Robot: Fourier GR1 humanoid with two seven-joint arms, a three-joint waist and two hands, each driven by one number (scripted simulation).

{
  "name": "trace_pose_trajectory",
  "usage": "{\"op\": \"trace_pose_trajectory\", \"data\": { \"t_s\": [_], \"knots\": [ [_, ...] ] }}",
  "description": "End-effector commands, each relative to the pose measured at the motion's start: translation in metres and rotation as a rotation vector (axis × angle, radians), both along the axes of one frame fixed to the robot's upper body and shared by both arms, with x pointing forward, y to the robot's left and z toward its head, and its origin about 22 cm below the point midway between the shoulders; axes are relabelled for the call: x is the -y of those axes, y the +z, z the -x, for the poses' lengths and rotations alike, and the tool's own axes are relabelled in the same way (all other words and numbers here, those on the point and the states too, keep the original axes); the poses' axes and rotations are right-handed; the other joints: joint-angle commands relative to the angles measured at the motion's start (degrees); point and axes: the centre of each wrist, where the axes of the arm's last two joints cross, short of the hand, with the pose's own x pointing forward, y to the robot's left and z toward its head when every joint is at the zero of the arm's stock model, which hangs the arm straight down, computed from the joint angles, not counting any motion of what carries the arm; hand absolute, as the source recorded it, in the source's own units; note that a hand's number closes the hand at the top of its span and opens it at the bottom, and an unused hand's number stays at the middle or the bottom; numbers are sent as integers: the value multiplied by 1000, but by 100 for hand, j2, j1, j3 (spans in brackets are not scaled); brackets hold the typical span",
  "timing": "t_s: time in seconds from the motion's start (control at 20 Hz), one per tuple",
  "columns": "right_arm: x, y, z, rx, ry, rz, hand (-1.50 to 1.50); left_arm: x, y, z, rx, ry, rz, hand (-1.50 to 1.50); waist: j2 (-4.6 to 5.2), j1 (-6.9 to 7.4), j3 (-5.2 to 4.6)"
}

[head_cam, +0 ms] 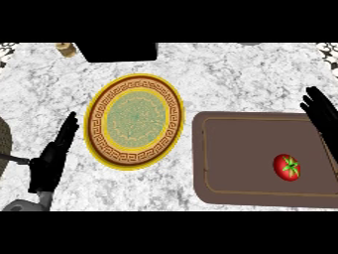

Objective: Pick the tomato from the tray and place it in the plate

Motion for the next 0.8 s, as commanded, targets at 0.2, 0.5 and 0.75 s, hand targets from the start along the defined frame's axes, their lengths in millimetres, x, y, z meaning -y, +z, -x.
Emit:
{"op": "trace_pose_trajectory", "data": {
  "t_s": [0.2, 0.5, 0.75],
  "knots": [
    [-6, 1, -1, 181, -78, -682, -150, -47, 17, 9, 62, 82, -239, 0, -60, 81, -121],
    [6, 0, 42, 394, -546, -422, -150, -67, 21, 17, 48, 98, -225, 0, -26, -18, -161],
    [1, -9, 112, 469, -615, -513, -150, -54, 23, 29, 46, 86, -222, 0, -1, 46, -154]
  ]
}}
